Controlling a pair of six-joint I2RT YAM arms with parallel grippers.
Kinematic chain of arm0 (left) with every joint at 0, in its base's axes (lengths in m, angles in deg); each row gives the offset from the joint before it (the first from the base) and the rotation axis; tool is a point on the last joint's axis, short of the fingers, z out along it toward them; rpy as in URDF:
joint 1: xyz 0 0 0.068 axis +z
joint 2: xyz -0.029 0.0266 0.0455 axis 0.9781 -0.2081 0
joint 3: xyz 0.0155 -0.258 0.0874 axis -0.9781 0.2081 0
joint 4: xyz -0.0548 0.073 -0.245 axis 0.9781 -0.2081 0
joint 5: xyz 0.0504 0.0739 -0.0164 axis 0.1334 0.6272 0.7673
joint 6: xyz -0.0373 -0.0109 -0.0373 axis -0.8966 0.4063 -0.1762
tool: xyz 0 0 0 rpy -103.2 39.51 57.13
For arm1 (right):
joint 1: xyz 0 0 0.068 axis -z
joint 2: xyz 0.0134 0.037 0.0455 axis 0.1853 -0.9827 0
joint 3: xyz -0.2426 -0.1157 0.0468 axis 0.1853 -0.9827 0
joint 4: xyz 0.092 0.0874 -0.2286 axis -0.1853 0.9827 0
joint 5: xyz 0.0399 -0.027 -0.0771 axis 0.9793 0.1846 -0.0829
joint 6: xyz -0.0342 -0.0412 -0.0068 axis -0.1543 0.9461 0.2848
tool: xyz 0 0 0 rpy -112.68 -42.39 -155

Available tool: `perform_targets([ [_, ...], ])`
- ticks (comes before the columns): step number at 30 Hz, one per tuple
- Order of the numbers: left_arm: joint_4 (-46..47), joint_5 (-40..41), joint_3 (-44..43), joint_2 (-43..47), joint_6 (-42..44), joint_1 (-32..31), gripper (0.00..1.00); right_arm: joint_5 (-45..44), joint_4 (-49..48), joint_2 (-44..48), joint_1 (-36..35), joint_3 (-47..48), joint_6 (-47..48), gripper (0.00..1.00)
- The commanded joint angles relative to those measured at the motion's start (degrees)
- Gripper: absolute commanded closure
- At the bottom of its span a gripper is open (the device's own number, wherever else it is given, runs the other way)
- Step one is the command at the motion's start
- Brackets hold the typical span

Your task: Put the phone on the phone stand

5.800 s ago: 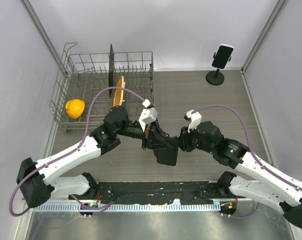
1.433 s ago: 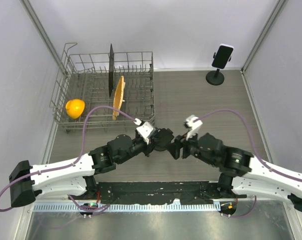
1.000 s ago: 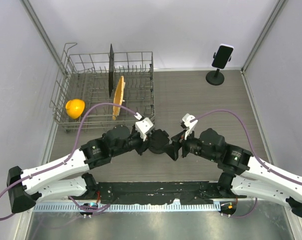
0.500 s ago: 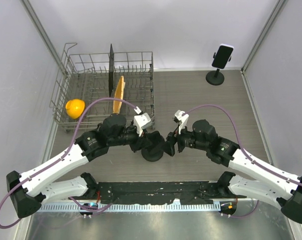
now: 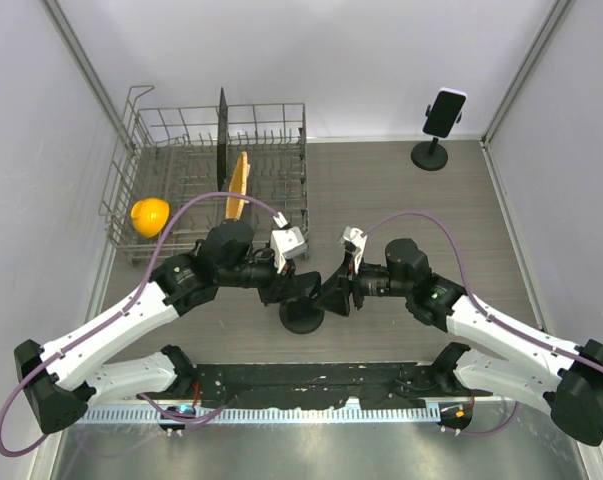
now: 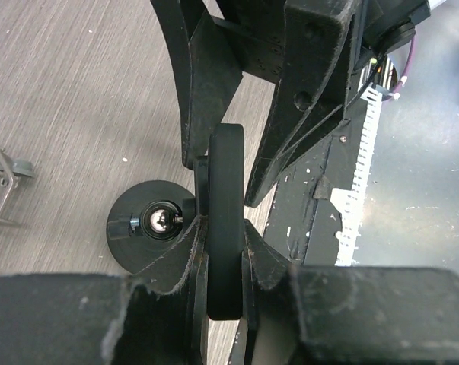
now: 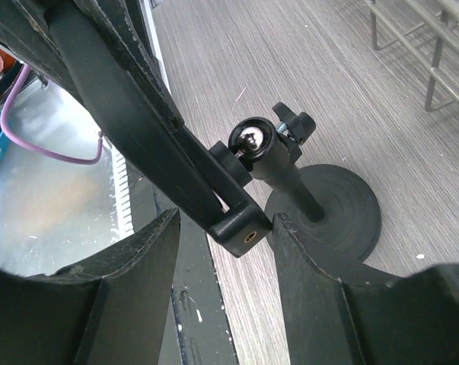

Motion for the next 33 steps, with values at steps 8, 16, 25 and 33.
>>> perform_targets([
  [8, 5.8, -4.3, -0.4, 1.4, -0.2, 0.8, 1.00, -3.8, -4.9, -1.4, -0.5, -0.3, -5.1, 0.36],
  [16, 6.0, -3.8, 0.9, 3.4, 0.1, 0.8, 1.00, 0.7, -11.9, -2.0, -0.5, -4.4, -10.6, 0.36],
  [25, 6.1, -4.0, 1.2, 3.3, -0.2, 0.8, 1.00, 3.6, -18.0, -2.6, -0.5, -5.0, -13.0, 0.34],
  [33, 6.3, -4.5, 1.2, 2.6, -0.5, 1.3, 1.00, 2.3, -22.3, -3.7, -0.5, -5.9, -13.0, 0.84],
])
